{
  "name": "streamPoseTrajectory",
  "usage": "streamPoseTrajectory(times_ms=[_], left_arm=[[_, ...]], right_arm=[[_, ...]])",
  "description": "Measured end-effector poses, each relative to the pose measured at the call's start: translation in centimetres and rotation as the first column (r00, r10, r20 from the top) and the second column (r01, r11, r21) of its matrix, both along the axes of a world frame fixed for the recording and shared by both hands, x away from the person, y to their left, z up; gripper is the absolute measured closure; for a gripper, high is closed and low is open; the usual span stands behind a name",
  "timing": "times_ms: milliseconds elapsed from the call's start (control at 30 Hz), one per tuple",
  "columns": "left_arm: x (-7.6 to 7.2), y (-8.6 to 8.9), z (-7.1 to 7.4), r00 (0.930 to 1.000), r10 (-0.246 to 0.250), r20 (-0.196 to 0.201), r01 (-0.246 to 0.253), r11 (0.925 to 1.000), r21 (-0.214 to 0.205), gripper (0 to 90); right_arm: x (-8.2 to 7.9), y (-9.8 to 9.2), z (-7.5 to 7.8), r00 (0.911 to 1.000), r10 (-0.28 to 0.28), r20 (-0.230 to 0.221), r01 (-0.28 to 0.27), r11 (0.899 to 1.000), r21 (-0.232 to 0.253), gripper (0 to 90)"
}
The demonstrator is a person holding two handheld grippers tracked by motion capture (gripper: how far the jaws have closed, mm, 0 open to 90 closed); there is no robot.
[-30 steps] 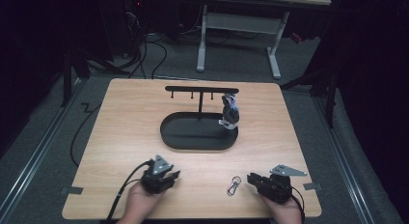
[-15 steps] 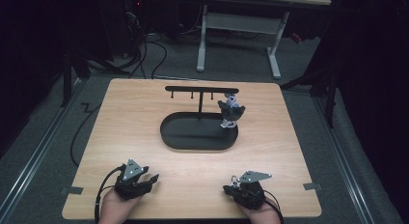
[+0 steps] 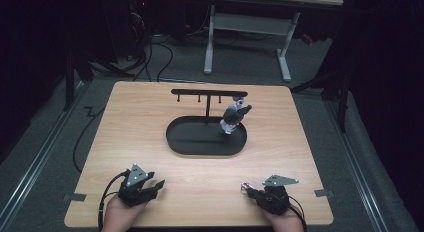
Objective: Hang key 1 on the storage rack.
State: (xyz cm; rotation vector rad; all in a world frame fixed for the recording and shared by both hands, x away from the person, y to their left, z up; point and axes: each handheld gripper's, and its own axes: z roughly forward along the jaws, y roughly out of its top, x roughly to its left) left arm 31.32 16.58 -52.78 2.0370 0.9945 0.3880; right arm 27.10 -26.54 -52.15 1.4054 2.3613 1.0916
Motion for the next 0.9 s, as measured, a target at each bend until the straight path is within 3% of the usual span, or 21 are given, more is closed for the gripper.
streamPoseTrajectory(times_ms=[267,433,533,567,800,900], left_arm=[[-0.1,0.2,0.1,1.0000,0.000,0.003,0.000,1.0000,-0.005,47.7],[-0.1,0.2,0.2,1.0000,0.000,0.005,0.000,0.9999,-0.012,47.1],[-0.1,0.2,0.2,1.0000,-0.007,0.000,0.007,0.9998,-0.020,47.0],[-0.1,0.2,0.1,0.9999,-0.012,-0.001,0.012,0.9998,-0.015,47.0],[-0.1,0.3,0.2,0.9995,-0.030,-0.006,0.030,0.9990,-0.034,46.9],[-0.1,0.3,0.3,0.9992,-0.040,-0.006,0.040,0.9986,-0.035,46.7]], right_arm=[[-0.3,-1.1,0.8,0.9994,-0.026,0.024,0.026,1.000,0.004,85.3],[-0.4,-1.3,1.0,0.9995,-0.009,0.030,0.011,0.997,-0.074,73.7],[-0.6,-0.9,1.0,0.9998,0.001,0.020,0.002,0.987,-0.164,63.6],[-0.6,-0.9,1.0,0.9998,0.001,0.020,0.002,0.987,-0.164,63.6],[0.1,-0.9,1.8,0.9958,0.012,-0.090,-0.032,0.972,-0.231,58.4],[0.6,-0.2,2.6,0.9909,0.038,-0.129,-0.075,0.953,-0.293,56.2]])
